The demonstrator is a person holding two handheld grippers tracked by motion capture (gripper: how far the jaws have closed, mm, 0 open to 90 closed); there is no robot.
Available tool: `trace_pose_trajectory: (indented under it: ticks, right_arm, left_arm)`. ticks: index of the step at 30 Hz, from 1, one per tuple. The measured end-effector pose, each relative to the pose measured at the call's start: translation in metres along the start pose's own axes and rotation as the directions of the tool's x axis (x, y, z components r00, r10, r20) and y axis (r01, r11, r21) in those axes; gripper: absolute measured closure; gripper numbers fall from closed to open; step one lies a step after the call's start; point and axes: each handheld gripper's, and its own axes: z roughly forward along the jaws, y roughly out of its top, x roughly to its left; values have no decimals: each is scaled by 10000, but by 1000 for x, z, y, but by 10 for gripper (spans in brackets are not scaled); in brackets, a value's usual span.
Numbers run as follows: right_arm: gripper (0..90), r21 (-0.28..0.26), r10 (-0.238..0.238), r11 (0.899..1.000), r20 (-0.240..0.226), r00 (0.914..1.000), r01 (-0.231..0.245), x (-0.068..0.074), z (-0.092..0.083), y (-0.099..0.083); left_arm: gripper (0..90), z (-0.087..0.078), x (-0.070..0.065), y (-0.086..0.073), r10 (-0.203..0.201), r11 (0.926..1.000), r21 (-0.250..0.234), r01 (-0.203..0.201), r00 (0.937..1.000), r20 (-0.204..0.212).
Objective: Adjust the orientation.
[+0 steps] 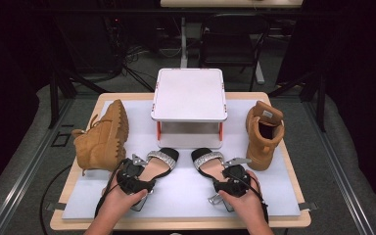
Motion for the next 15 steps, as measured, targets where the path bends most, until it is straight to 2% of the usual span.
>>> trace_pose_trajectory:
  ticks: [2, 6, 11, 15]
  right_arm:
    - [352, -51, -212, 9998, -1, 9998, 212, 0, 0, -2]
    - [346, -37, -199, 9998, -165, 9997, 198, -2, 1, -3]
    - [366, -172, 55, 9998, -109, 9999, -57, -2, 1, -4]
    - [371, -196, 134, 9997, -26, 9999, -135, -1, 1, -4]
  left_arm:
    - [344, 0, 1, -1, -32, 10000, -59, 32, 10000, 51]
    - [350, 0, 0, -2, -187, 9997, -167, 186, 9998, -30]
    - [367, 0, 0, -6, -523, 9972, -536, 519, 9986, -61]
    - [376, -1, -1, -8, -526, 9964, -670, 513, 9984, -181]
